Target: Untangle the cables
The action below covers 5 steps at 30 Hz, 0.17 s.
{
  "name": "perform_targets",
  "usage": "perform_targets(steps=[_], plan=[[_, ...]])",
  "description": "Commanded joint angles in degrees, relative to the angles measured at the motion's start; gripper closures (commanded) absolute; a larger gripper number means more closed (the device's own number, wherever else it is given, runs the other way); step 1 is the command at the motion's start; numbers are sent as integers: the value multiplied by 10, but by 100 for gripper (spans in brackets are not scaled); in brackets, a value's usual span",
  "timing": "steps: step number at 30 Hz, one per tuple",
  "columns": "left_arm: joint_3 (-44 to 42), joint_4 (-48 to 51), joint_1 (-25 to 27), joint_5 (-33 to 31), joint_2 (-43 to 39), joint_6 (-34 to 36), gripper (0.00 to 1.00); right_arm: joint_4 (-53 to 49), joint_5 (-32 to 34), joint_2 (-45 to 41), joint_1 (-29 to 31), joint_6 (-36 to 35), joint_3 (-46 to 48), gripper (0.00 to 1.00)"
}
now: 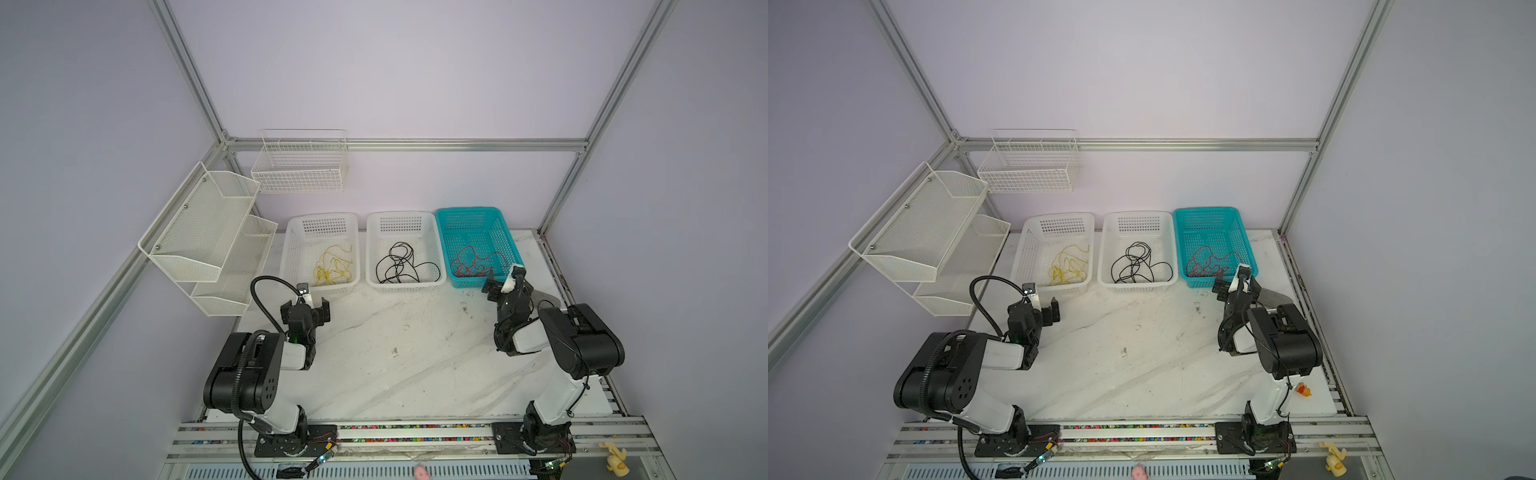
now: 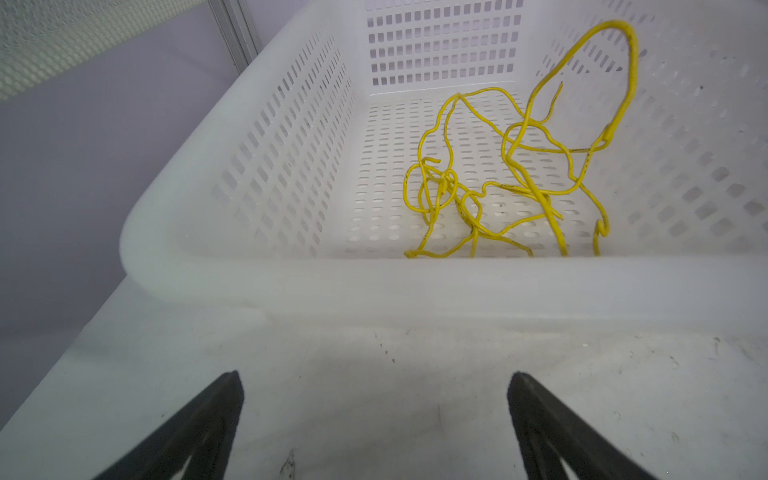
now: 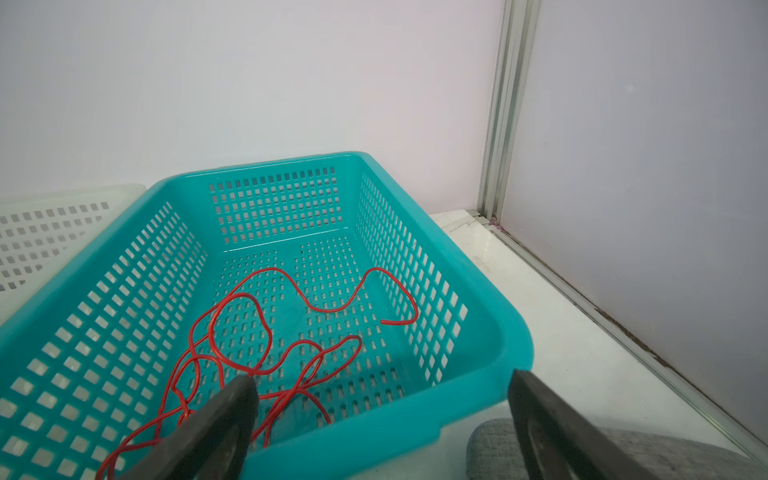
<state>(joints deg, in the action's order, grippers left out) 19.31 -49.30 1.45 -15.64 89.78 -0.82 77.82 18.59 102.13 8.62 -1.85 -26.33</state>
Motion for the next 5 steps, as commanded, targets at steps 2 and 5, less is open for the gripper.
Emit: perform_targets(steps=[2,5], plan=[[27,-38,-4,1,-1,-5,0,30,-4,7,-4,-1,2,3],[27,-38,-4,0,-1,-5,0,32,-4,4,-4,-3,5,3]])
